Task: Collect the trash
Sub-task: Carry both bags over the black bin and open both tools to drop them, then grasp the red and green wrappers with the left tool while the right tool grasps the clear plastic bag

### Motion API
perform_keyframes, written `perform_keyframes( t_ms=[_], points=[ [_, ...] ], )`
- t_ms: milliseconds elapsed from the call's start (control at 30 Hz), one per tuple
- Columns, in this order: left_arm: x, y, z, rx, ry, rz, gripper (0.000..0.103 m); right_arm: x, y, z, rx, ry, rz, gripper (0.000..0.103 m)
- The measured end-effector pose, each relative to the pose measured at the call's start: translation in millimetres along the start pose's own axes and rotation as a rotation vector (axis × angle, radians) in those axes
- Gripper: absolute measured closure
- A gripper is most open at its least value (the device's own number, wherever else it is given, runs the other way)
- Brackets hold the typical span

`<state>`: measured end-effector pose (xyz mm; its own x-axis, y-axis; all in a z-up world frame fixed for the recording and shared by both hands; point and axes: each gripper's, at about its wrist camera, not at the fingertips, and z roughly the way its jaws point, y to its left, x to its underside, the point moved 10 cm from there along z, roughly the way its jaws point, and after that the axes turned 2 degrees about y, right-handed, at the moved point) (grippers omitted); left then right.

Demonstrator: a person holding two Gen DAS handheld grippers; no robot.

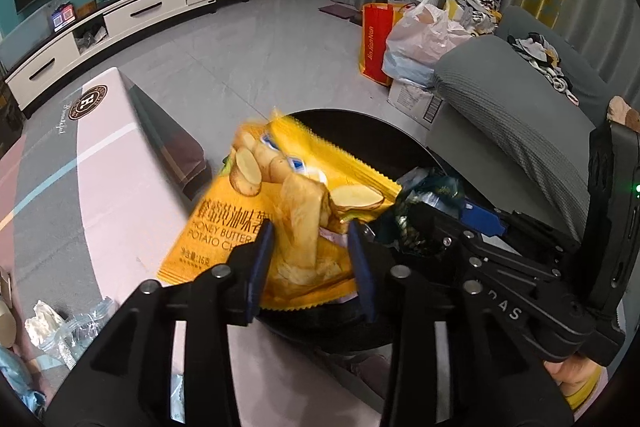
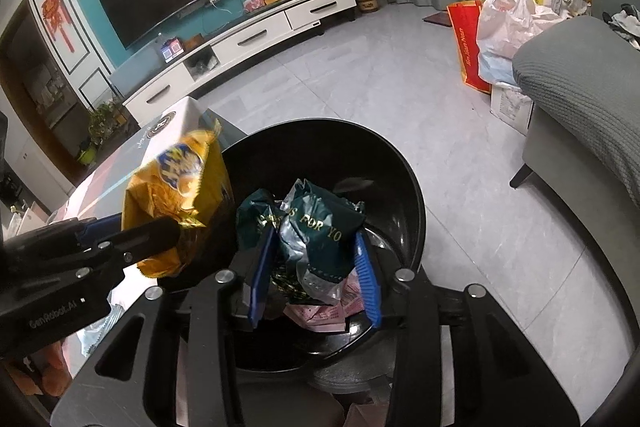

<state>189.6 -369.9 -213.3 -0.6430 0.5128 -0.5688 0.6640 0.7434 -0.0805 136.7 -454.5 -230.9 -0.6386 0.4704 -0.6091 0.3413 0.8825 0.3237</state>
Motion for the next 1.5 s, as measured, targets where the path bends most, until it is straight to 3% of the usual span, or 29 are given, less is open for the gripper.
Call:
perform_keyframes(
  t_ms=[67,133,233,367,667,967,1300,1500],
  points=[
    [-1,1,-1,0.0,-0.011,-0.012,0.038,-1,-1,2,-0.006,0.005,0.01,0.047],
    [-4,2,-4,-0.003,-0.026,-0.012,0.034,0,0,0,-0.007,0.002,0.015,0.042],
    [-2,5,-12,-0.011,-0.041,-0.011,0.034,0,-2,-5,-0.004,-0.004,0.024,0.042],
    [7,16,-32,-0.019,-0.064,-0.036,0.025,5,-4,-19,-0.018,-0.017,0.049,0.042],
    [52,52,-91,-0.056,-0.087,-0.141,0.021,23,17,-63,-0.056,-0.039,0.015,0.042],
    [107,101,-151,-0.132,-0.114,-0.246,0.017,53,73,-92,-0.102,-0.011,-0.101,0.042],
    [172,176,-213,-0.235,-0.158,-0.361,0.017,89,155,-82,-0.161,0.073,-0.289,0.042],
    [223,229,-228,-0.294,-0.126,-0.465,0.017,108,190,-60,-0.179,0.126,-0.374,0.042]
  ],
)
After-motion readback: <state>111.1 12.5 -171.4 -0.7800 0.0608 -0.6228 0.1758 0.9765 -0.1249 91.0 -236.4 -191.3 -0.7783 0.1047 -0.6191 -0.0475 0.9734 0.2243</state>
